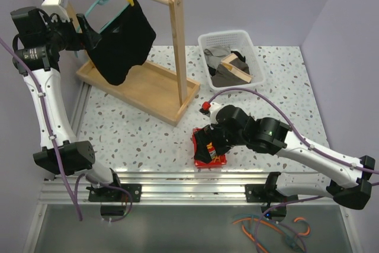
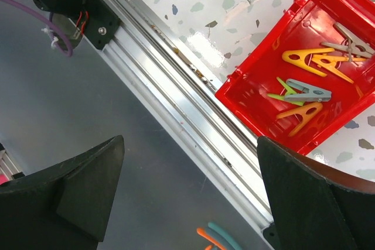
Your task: Remove the underwear clipped to the hanger
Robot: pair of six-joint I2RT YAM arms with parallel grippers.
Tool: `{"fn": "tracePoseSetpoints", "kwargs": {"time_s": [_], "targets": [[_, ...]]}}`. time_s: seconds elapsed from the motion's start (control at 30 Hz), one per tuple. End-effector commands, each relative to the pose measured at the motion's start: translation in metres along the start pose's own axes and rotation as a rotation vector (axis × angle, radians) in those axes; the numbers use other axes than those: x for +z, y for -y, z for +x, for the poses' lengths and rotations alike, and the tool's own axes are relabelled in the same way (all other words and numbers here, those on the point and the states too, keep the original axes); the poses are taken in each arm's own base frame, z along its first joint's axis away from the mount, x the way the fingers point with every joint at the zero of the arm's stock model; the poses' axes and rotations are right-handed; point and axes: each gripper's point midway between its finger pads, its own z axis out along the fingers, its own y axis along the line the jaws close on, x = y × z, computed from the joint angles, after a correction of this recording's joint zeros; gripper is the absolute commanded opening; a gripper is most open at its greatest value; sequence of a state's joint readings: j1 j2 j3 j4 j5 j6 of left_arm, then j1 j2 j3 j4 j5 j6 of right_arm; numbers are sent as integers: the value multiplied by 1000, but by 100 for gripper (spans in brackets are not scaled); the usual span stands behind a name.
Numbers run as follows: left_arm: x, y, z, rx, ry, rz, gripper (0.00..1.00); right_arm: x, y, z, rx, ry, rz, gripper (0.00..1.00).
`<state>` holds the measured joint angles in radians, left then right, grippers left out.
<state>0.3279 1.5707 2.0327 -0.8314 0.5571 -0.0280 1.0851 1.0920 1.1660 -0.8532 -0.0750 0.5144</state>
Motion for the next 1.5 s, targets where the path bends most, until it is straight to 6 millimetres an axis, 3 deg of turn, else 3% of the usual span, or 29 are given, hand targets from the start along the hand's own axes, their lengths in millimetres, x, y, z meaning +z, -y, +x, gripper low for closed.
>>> {"fn": "tracePoseSetpoints", "kwargs": {"time_s": [0.0, 0.1, 0.33, 0.4, 0.47, 0.67, 1.0, 1.23, 1.37, 1.4, 1.47], "targets": [[-20, 15, -9, 43, 38, 34, 84, 0, -2, 2, -23, -10, -22, 98], [-24, 19, -13, 47, 51, 38, 75, 1, -1, 3, -20, -17, -19, 99], [-26, 21, -10, 45, 47, 40, 66, 0, 0, 3, -15, -10, -20, 98], [-28, 19, -8, 42, 42, 28, 70, 0, 0, 3, -15, -11, -18, 98], [-31, 16, -7, 42, 41, -3, 82, -1, 1, 3, -15, -10, -14, 99], [-28, 11, 7, 28, -2, -54, 86, -1, 2, 3, -15, -6, -17, 99], [-15, 22, 13, 37, -38, -55, 65, 6, -1, 2, -7, -22, -33, 96], [-9, 30, 20, 78, -66, -52, 61, 7, -2, 1, -5, -22, -36, 94], [-5, 34, 24, 94, -87, -58, 41, 7, -2, 1, -3, -24, -42, 89], [-5, 34, 23, 97, -88, -63, 27, 6, -2, 0, -2, -21, -44, 86], [-6, 33, 21, 98, -89, -82, 7, 5, -1, 0, -1, -18, -45, 84]]}}
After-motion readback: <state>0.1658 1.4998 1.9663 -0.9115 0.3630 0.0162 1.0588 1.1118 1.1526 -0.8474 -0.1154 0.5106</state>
